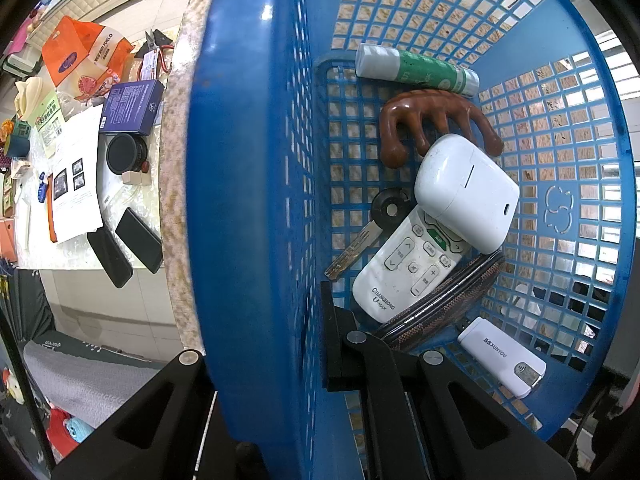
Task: Organize rigid objects
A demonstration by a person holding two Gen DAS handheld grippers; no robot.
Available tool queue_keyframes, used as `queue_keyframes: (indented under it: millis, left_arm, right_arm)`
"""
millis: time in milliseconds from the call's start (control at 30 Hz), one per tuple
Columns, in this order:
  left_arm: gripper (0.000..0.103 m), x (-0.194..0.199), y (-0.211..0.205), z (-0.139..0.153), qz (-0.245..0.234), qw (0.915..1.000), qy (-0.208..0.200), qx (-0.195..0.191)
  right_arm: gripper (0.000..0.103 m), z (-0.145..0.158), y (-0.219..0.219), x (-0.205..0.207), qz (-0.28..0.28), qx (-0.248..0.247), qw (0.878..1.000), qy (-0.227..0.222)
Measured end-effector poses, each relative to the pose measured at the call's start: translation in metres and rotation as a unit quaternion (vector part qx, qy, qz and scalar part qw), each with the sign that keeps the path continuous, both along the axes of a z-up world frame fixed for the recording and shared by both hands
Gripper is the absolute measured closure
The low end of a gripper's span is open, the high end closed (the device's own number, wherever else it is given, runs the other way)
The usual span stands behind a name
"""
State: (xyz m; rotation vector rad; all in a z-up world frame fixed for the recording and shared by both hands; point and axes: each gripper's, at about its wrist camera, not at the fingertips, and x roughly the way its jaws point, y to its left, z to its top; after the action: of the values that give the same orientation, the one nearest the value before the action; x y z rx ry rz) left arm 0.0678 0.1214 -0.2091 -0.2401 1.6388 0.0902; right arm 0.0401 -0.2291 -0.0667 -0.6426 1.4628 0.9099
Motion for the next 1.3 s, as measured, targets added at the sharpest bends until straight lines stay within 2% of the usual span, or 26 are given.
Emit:
queue_keyframes:
  millis: [167, 400, 533, 767, 1033, 1167, 1300]
  left_arm:
    - [0.098, 0.0, 0.0, 0.0, -0.002, 1.0, 0.0, 0.001]
    - [0.098, 0.0, -0.001, 0.0, -0.001, 1.0, 0.0, 0.0]
    - [0.098, 0.001, -0.001, 0.0, -0.001, 1.0, -0.001, 0.0]
    - [0.098, 0.001, -0.001, 0.0, -0.001, 1.0, 0.0, 0.001]
    - [0.098, 0.002, -0.001, 0.0, -0.001, 1.0, 0.001, 0.005]
    - [0.098, 0.001, -0.001, 0.0, -0.001, 1.0, 0.0, 0.004]
    - [0.098, 0.001, 0.0, 0.0, -0.001, 1.0, 0.0, 0.003]
  right_arm:
    - [0.067, 0.004, -0.001, -0.01, 0.005, -0.005, 1.0, -0.018]
    - [0.067, 0.022, -0.025, -0.01, -0.022, 0.002, 1.0, -0.02]
    - [0.067, 0.046, -0.04, -0.004, -0.035, 0.006, 0.999, -0.04]
    - [0.067, 0.107, -0.055, 0.006, -0.049, 0.034, 0.994, -0.09]
    - [0.067, 0.163, -0.022, 0.014, -0.028, 0.074, 0.989, -0.126]
    - [0.067, 0.172, -0.001, 0.018, -0.006, 0.089, 0.988, -0.125]
    - [0.067, 0.162, 0.017, 0.022, 0.0, 0.1, 0.988, -0.116]
